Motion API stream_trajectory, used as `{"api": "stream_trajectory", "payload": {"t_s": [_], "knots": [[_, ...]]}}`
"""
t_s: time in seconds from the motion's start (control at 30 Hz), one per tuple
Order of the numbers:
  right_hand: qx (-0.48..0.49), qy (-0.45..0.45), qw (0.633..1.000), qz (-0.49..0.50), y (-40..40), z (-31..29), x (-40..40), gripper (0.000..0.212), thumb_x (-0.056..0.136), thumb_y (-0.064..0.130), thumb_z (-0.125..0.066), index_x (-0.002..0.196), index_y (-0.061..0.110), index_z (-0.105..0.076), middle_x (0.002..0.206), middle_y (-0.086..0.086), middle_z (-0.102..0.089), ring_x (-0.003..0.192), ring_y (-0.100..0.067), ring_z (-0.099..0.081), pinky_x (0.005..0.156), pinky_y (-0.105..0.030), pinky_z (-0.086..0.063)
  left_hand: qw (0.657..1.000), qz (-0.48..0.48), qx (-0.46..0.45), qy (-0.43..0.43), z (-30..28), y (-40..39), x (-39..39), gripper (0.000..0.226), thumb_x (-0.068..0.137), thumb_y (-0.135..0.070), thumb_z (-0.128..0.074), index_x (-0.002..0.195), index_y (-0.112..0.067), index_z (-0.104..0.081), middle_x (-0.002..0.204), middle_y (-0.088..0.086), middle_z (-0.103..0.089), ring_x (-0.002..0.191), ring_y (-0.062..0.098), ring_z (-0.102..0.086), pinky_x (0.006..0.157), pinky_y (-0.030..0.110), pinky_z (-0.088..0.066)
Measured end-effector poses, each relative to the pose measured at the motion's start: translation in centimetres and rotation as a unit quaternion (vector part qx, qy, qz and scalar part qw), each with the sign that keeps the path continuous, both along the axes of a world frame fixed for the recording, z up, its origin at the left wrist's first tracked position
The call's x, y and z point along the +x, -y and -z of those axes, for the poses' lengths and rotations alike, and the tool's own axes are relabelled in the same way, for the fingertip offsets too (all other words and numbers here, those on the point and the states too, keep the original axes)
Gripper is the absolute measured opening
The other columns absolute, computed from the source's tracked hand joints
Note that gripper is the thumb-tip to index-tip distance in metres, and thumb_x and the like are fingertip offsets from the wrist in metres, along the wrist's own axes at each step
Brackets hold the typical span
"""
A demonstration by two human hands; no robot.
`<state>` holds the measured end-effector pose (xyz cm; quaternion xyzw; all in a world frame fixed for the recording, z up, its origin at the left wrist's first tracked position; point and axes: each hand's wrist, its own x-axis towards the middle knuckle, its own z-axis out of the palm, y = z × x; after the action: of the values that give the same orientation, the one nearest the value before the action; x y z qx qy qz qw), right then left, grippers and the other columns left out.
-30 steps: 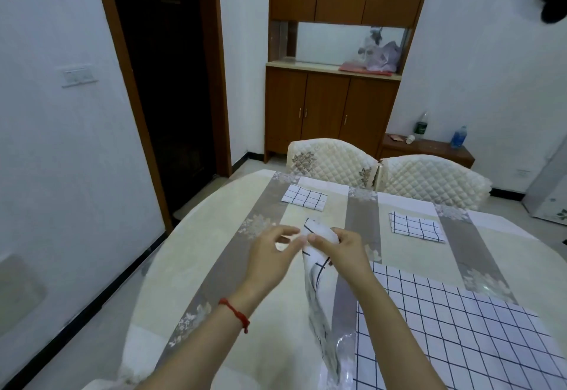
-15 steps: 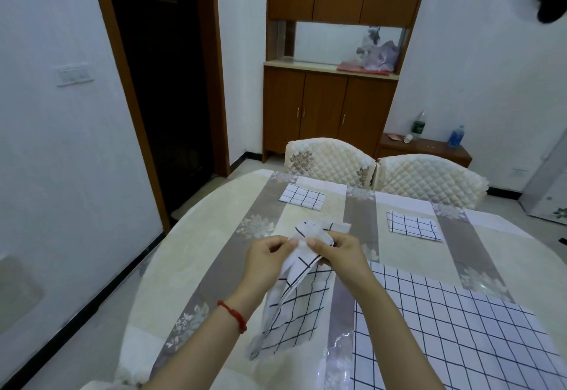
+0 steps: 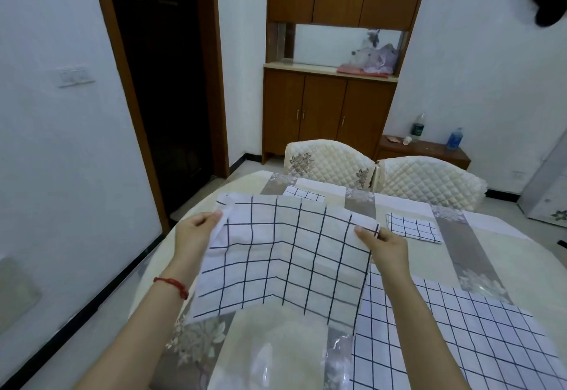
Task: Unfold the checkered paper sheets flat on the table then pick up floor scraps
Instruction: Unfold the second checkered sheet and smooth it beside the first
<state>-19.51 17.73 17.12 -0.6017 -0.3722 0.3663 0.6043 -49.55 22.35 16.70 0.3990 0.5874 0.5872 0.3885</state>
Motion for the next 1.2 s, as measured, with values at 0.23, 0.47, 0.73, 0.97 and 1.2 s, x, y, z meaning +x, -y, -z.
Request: {"api": "stream_trajectory", "payload": {"t_s": [0.23, 0.47, 0.73, 0.97, 1.2], "knots": [[0.034, 0.033, 0.997, 0.066, -0.8, -0.6, 0.2, 0.026, 0.075, 0.016, -0.075, 0.056, 0.019, -0.058, 0.06, 0.001, -0.052, 0.06, -0.013, -0.046, 0.065, -0.03, -0.04, 0.998, 0.009, -0.009, -0.069, 0.3, -1.0, -2.5, 0.02, 0.082, -0.022, -0.066, 0.063, -0.023, -0.064, 0.071, -0.009, -0.061, 0.07, 0.0, -0.052, 0.062, 0.015, -0.038], [0.057, 0.19, 0.977, -0.075, -1.7, -2.3, -1.4, 0.02, 0.073, 0.022, -0.076, 0.057, 0.03, -0.066, 0.055, 0.017, -0.064, 0.054, 0.006, -0.054, 0.058, -0.017, -0.041, 0.977, 0.088, 0.025, -0.195, 0.1, -1.3, 1.3, 0.031, 0.082, -0.03, -0.066, 0.109, -0.014, -0.065, 0.101, -0.005, -0.062, 0.095, 0.012, -0.056, 0.082, 0.025, -0.042], [0.091, 0.365, 0.907, -0.19, -2.1, -4.6, -3.7, 0.014, 0.073, 0.014, -0.074, 0.065, 0.025, -0.071, 0.055, 0.018, -0.061, 0.06, 0.008, -0.056, 0.057, -0.006, -0.043, 0.914, 0.342, 0.101, -0.195, -2.7, 1.0, 9.5, 0.024, 0.079, -0.027, -0.069, 0.102, -0.02, -0.069, 0.102, -0.007, -0.07, 0.099, 0.006, -0.063, 0.089, 0.021, -0.044], [0.11, 0.388, 0.897, -0.182, -1.8, -5.2, -3.4, 0.008, 0.076, 0.017, -0.073, 0.072, 0.01, -0.073, 0.057, 0.014, -0.057, 0.053, 0.001, -0.051, 0.054, -0.009, -0.039, 0.921, 0.336, 0.138, -0.139, -3.4, 1.4, 10.4, 0.029, 0.085, -0.012, -0.063, 0.059, 0.0, -0.059, 0.05, -0.009, -0.041, 0.05, 0.001, -0.035, 0.052, 0.014, -0.029], [0.158, 0.406, 0.884, -0.167, -1.5, -4.9, -3.8, 0.014, 0.081, 0.015, -0.069, 0.075, 0.003, -0.072, 0.063, -0.01, -0.066, 0.052, -0.01, -0.046, 0.053, -0.019, -0.037, 0.924, 0.337, 0.148, -0.102, -3.6, 1.3, 10.2, 0.043, 0.092, -0.008, -0.049, 0.056, -0.021, -0.068, 0.043, -0.017, -0.059, 0.041, -0.009, -0.041, 0.046, 0.001, -0.031]]}}
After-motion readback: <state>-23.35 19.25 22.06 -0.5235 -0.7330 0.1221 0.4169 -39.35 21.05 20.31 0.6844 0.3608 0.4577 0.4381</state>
